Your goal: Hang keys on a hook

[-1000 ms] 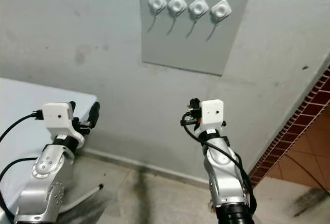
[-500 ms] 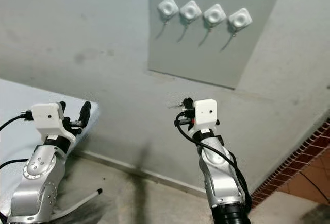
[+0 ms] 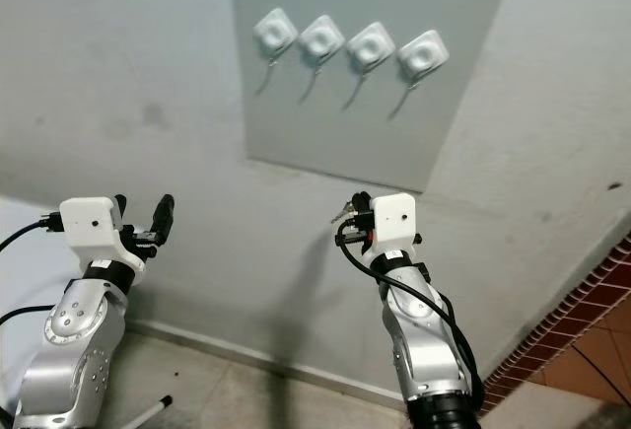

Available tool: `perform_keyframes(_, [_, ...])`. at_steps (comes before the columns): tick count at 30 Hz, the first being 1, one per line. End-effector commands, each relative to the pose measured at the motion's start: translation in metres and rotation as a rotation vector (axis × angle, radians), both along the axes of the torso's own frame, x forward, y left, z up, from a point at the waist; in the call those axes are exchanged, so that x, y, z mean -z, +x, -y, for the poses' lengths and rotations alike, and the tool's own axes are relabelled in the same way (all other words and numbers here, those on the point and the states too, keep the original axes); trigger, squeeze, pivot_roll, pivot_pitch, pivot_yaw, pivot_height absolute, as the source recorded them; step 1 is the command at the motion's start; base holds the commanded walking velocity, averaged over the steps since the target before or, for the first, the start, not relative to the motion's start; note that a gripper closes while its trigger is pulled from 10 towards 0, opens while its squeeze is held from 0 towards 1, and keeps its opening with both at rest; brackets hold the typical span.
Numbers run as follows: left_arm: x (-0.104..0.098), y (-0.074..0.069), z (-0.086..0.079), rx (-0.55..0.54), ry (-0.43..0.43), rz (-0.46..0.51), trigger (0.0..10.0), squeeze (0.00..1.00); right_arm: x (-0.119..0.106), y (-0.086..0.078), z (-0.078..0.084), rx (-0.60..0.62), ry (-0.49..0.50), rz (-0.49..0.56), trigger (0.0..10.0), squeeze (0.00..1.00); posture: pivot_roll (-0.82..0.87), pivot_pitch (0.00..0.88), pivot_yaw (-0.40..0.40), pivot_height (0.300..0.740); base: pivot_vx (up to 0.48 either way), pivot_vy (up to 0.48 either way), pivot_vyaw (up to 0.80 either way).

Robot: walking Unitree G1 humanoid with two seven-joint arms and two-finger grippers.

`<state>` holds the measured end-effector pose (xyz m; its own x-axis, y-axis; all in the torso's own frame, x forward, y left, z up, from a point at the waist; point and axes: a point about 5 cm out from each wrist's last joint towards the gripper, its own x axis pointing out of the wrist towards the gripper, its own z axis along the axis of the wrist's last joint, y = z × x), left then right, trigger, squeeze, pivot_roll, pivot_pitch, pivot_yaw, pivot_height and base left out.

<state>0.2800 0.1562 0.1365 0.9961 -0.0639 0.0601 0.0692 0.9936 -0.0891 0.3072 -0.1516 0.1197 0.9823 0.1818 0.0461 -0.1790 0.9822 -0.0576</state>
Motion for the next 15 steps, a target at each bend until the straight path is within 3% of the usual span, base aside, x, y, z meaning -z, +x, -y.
perform_keyframes(1, [-0.006,-0.001,-0.008,-0.019,0.025,0.026,10.0,0.00,-0.009,0.002,-0.009,-0.040,0.011,0.036,10.0,0.00,-0.06,0.000,-0.028,0.740,0.000,0.000,0.00])
perform_keyframes(15, [-0.036,0.009,0.021,0.191,0.135,0.142,10.0,0.00,-0.054,0.029,-0.023,-0.197,-0.008,0.158,10.0,0.00,-0.04,0.000,-0.053,0.740,0.000,0.000,0.00])
